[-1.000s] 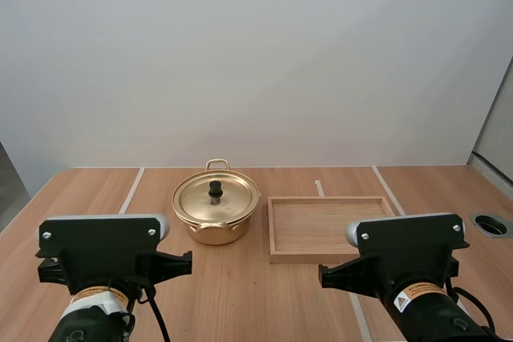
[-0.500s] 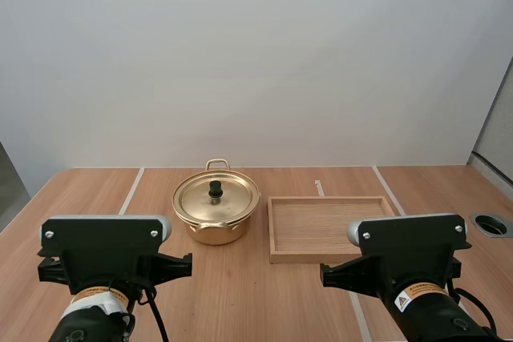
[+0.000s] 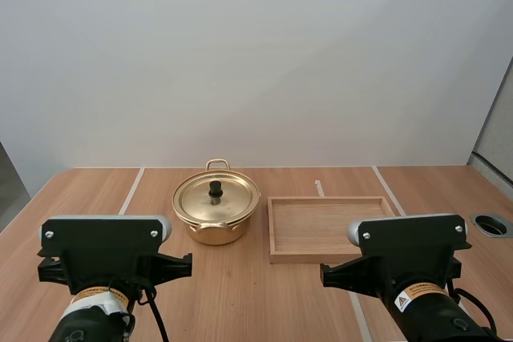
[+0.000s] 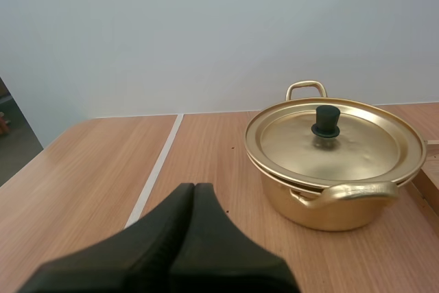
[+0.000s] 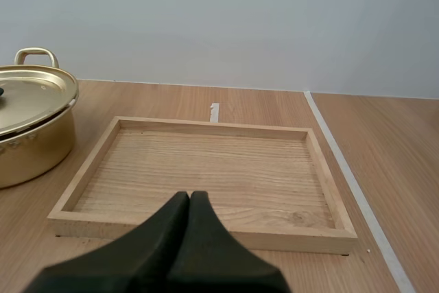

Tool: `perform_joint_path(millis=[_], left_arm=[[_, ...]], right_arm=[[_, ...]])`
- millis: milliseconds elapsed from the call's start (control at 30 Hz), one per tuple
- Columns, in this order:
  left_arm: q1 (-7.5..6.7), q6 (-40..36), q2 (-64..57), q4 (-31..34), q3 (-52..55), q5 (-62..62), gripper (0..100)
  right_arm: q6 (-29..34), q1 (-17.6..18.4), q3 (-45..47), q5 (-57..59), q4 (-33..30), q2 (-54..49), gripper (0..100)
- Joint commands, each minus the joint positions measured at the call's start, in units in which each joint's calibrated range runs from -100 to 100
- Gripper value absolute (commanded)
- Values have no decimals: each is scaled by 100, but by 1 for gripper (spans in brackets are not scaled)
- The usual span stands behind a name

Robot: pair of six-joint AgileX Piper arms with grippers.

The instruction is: Open the pot, put the grape inside, and close it

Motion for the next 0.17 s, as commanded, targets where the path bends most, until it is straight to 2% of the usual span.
perform_joint_path(millis=[0, 133], left_arm=[[-4, 4, -34, -82, 0, -126, 0], [-4, 4, -34, -82, 0, -126, 0]], right_arm=[[11, -20, 0, 1, -78, -35, 0], [11, -20, 0, 1, -78, -35, 0]])
